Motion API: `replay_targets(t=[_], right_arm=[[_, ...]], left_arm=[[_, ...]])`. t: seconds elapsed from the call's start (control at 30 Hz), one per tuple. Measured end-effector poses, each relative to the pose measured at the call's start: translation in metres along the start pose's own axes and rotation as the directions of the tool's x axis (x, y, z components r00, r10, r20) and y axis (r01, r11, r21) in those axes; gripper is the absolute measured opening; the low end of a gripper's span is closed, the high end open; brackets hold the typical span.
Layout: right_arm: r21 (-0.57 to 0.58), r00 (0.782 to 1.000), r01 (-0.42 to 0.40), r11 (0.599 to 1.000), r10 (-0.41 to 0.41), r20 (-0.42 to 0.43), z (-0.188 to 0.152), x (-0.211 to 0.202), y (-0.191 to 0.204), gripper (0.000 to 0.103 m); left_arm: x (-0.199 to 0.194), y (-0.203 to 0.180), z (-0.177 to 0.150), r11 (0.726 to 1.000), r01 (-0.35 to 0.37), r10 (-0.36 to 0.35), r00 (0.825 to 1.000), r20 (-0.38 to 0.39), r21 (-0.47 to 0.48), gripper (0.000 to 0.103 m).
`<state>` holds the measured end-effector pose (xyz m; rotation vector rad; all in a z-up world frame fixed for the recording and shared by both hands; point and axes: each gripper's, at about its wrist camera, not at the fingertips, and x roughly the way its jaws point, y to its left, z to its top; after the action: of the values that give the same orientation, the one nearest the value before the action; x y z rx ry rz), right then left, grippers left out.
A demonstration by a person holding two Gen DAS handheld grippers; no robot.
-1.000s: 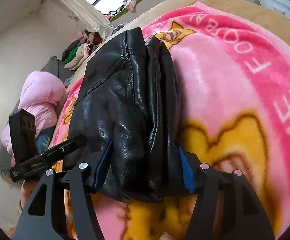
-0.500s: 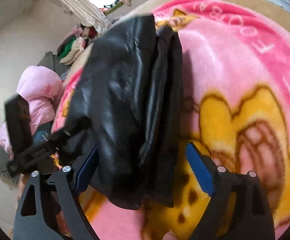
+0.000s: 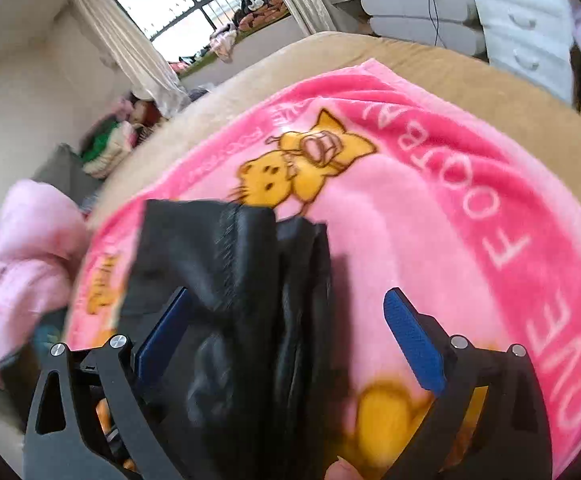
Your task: Fold large clothes
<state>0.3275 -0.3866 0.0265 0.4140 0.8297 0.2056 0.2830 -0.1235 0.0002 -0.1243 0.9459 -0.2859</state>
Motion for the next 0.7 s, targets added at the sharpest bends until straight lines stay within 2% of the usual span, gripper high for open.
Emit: replay_targets(t=[0.1,0.13,0.17,0.2,0.27,0.33,0.4,0.47,0.53,0.7], right_arm=[[0.029,0.999,-0.041,0.999,0.041,-0.017,0.010,0.022,0.000,0.084],[0.027,0.999,-0.051,0.998,0.051,-0.014,0.012,0.027,0.002,0.075],[0.017,0.998,-0.068,0.998,0.068,-0.007,0.013,0.029,0.005,0.048],[-0.011,0.995,-0.103,0.995,0.103,0.001,0.013,0.029,0.011,0.039],[-0.075,0.993,-0.104,0.992,0.107,0.041,0.014,0.025,0.021,0.020],[-0.111,0.990,-0.114,0.987,0.123,0.076,0.017,0.017,0.024,0.018],[-0.121,0.994,-0.075,0.990,0.085,0.075,0.019,0.017,0.020,0.018],[-0.141,0.999,0.005,0.990,0.001,0.041,0.015,0.033,0.014,0.019],[-0.148,0.999,0.044,0.988,-0.043,0.009,0.009,0.048,0.007,0.022],[-0.104,0.998,0.045,0.994,-0.049,-0.043,-0.003,0.070,-0.009,0.031]], left_arm=[[0.001,-0.001,0.000,1.000,-0.004,0.004,1.000,0.000,0.010,0.095],[0.001,-0.002,0.000,1.000,-0.004,0.004,1.000,0.000,0.014,0.095],[0.001,-0.001,0.000,1.000,-0.004,0.004,1.000,-0.001,0.014,0.095],[0.001,-0.001,0.000,1.000,-0.003,0.003,1.000,0.000,0.011,0.095],[0.001,-0.001,0.000,1.000,-0.001,0.001,1.000,-0.003,0.009,0.095],[0.001,-0.003,0.001,1.000,0.008,-0.008,1.000,-0.005,0.015,0.095],[0.001,-0.007,0.001,0.999,0.006,-0.005,1.000,-0.006,0.035,0.095],[0.004,-0.015,0.000,0.996,-0.021,0.022,1.000,-0.004,0.082,0.095],[0.006,-0.019,-0.001,0.994,-0.035,0.036,0.999,-0.001,0.108,0.095],[0.013,-0.014,-0.002,0.996,-0.018,0.019,1.000,-0.014,0.087,0.095]])
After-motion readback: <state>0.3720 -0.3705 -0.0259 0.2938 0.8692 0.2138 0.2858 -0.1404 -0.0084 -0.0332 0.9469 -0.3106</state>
